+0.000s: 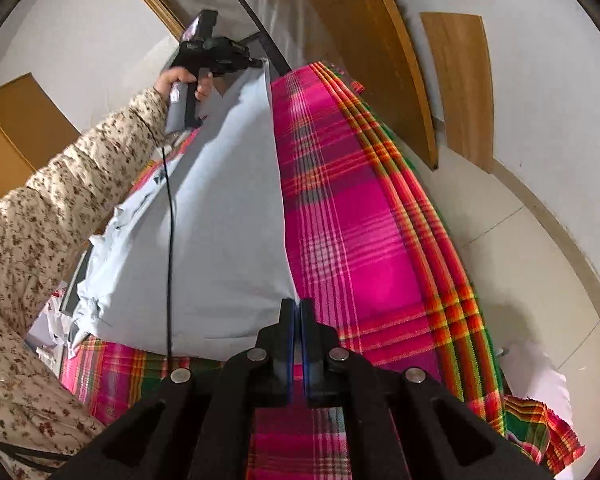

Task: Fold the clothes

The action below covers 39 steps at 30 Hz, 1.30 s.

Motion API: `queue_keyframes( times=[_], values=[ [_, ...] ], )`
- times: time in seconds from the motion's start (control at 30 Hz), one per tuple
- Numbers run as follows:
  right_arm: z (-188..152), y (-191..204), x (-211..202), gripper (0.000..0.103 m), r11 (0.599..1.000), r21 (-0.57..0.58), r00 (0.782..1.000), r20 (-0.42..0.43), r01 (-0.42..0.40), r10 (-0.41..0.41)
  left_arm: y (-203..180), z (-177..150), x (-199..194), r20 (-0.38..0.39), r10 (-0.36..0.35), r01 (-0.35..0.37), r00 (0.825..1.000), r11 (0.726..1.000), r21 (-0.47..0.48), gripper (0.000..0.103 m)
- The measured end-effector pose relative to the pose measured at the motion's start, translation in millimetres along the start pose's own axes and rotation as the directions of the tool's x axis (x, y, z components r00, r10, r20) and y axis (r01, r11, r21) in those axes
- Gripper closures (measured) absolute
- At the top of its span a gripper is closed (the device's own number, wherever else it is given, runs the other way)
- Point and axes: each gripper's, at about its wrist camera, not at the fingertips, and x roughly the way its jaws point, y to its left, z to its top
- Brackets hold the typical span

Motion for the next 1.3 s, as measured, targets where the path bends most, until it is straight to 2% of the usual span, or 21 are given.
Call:
queue_keyframes(
  times=[0.13, 0.23, 0.3, 0.37, 0.43, 0.5, 0.53, 0.7, 0.83, 0.9, 1.0, 1.13, 1.2, 1.23, 1.3],
  values=[
    [-6, 1, 8, 0.100, 1.000, 0.021, 1.000, -0.025, 0.016, -0.015, -1, -6, 23, -0.065, 0.038, -0.038, 0.997, 0.999, -0.006, 0.098],
    [-6, 3, 9, 0.100, 1.000, 0.003, 0.999, -0.036, 0.025, -0.025, -5, -13, 37, -0.116, 0.088, -0.084, 0.989, 0.996, 0.044, 0.094],
    [-6, 4, 9, 0.100, 0.999, -0.002, 0.999, -0.035, 0.032, -0.032, 0, -15, 38, -0.155, 0.081, -0.077, 0.985, 0.997, 0.033, 0.094],
    [-7, 5, 8, 0.100, 0.999, -0.007, 0.999, -0.032, 0.040, -0.040, 6, -14, 35, -0.170, 0.066, -0.065, 0.983, 0.998, 0.012, 0.086],
    [-6, 5, 10, 0.100, 0.999, -0.009, 0.998, -0.030, 0.053, -0.053, 11, -12, 25, -0.155, 0.061, -0.064, 0.986, 0.998, -0.012, 0.077],
    [-5, 6, 11, 0.099, 0.998, -0.012, 0.997, -0.029, 0.066, -0.067, 16, -10, 13, -0.150, 0.010, -0.016, 0.989, 0.999, -0.045, 0.067],
    [-6, 8, 11, 0.098, 0.997, -0.014, 0.997, -0.028, 0.073, -0.074, 18, -10, 7, -0.150, -0.014, 0.006, 0.989, 0.998, -0.059, 0.065],
    [-9, 12, 10, 0.095, 0.996, -0.021, 0.996, -0.017, 0.087, -0.087, 26, -18, -37, -0.131, -0.003, -0.006, 0.991, 0.997, -0.071, 0.063],
    [-12, 12, 9, 0.092, 0.997, -0.019, 0.997, 0.003, 0.081, -0.081, 42, -31, -83, -0.131, -0.049, 0.033, 0.990, 0.992, -0.122, 0.060],
    [-13, 13, 8, 0.092, 0.996, -0.025, 0.996, 0.014, 0.088, -0.088, 49, -40, -112, -0.117, -0.036, 0.023, 0.993, 0.993, -0.112, 0.058],
    [-14, 17, 8, 0.090, 0.994, -0.043, 0.994, 0.031, 0.105, -0.104, 60, -61, -155, -0.104, -0.009, 0.000, 0.995, 0.997, -0.082, 0.052],
    [-18, 19, 6, 0.090, 0.992, -0.055, 0.993, 0.049, 0.110, -0.108, 84, -108, -204, -0.101, -0.031, 0.020, 0.994, 0.993, -0.112, 0.047],
    [-20, 20, 5, 0.094, 0.992, -0.058, 0.993, 0.056, 0.109, -0.106, 93, -140, -224, -0.116, -0.050, 0.034, 0.992, 0.991, -0.131, 0.044],
    [-21, 20, 5, 0.100, 0.992, -0.059, 0.993, 0.059, 0.108, -0.105, 97, -156, -232, -0.126, -0.048, 0.031, 0.991, 0.991, -0.131, 0.043],
    [-22, 20, 3, 0.100, 0.992, -0.062, 0.993, 0.066, 0.107, -0.102, 104, -195, -245, -0.155, -0.023, 0.004, 0.988, 0.993, -0.120, 0.043]
  ],
)
